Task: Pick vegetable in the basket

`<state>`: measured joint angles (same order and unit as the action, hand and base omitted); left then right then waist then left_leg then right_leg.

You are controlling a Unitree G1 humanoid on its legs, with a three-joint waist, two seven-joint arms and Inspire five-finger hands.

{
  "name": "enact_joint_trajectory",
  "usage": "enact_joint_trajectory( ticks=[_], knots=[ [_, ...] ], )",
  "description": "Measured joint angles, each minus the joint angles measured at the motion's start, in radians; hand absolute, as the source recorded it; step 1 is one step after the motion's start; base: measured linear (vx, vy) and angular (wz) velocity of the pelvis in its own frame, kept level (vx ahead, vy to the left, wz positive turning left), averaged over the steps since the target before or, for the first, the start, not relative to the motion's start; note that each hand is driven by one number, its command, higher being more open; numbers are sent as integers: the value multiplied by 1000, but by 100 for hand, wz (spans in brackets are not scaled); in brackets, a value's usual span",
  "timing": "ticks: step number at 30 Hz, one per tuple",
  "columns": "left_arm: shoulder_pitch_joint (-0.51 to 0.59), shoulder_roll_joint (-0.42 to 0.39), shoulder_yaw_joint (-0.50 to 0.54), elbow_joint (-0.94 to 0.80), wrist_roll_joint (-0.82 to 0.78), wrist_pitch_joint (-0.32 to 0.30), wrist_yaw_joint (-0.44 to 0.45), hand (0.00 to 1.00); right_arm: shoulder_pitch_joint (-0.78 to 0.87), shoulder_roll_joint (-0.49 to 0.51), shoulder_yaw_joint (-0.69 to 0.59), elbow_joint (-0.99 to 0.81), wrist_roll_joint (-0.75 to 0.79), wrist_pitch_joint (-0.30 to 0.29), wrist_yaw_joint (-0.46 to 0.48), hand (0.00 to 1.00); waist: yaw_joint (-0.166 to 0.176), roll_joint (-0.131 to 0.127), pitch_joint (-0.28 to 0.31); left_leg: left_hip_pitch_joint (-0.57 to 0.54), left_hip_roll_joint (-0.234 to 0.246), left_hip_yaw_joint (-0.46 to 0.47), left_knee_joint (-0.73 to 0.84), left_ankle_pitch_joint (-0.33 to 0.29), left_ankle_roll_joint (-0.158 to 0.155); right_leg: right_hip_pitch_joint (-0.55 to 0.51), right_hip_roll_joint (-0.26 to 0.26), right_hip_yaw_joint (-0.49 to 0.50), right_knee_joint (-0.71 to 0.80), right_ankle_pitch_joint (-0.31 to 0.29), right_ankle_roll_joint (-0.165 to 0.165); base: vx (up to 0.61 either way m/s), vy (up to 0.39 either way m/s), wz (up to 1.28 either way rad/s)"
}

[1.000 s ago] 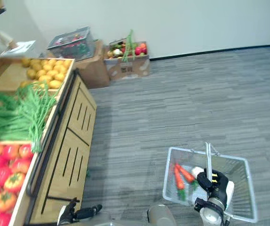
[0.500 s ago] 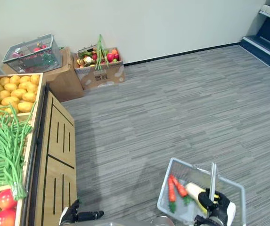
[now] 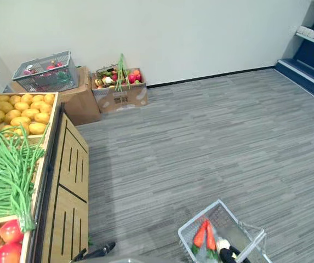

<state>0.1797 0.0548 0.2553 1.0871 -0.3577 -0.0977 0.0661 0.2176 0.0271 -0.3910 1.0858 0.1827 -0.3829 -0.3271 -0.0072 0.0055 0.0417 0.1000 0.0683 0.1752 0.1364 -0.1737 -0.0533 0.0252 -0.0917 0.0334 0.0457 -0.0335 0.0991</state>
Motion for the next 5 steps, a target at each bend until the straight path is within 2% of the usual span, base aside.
enact_joint_trajectory(
  ticks=[5],
  knots=[
    [2,-4,5,13,-28,15,18,100,-6,-19,32,24,-2,23,18,0,0,0,6,23,8,0,-46,16,0,18,11,-12,-41,35,-10,-146,-25,1]
  ],
)
